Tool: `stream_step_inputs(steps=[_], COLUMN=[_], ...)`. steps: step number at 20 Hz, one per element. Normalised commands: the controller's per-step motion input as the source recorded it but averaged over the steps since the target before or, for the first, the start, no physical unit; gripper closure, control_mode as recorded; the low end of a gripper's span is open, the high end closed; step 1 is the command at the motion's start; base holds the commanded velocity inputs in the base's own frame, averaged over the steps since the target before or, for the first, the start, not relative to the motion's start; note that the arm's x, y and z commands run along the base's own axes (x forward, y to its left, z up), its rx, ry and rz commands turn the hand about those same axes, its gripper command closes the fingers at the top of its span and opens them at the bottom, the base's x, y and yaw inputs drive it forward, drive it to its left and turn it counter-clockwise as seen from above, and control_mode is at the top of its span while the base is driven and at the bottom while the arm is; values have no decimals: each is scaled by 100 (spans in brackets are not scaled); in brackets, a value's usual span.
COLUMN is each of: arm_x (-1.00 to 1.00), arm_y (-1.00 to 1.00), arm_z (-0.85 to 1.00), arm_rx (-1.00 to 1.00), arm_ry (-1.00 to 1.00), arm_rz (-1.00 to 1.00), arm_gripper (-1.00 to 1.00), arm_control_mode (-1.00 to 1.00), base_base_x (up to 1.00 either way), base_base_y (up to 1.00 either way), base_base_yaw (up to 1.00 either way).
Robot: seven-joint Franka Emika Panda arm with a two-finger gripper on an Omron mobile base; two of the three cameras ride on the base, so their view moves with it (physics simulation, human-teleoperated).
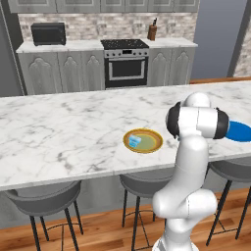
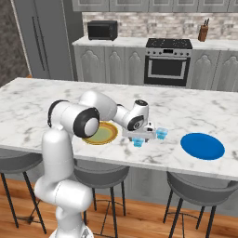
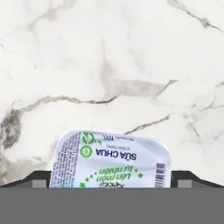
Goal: Place two yogurt containers on each plate.
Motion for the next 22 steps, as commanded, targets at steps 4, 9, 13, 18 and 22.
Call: stream_step_inputs(steps=[4, 9, 13, 18, 22], arm_x=[5, 4, 0, -8, -24], arm_y=[0, 0, 0, 0, 62], arm_z=[-13, -9, -3, 14, 47], arm_rx=[0, 0, 0, 0, 0], arm_ry=[0, 0, 0, -1, -11], arm_rz=[0, 0, 0, -6, -34], arm_gripper=[-100, -100, 100, 100, 100], arm_control_mode=[-100, -100, -100, -100, -100], base_base_x=[0, 0, 0, 0, 0], base_base_y=[0, 0, 0, 0, 0], base_base_yaw=[0, 0, 0, 0, 0])
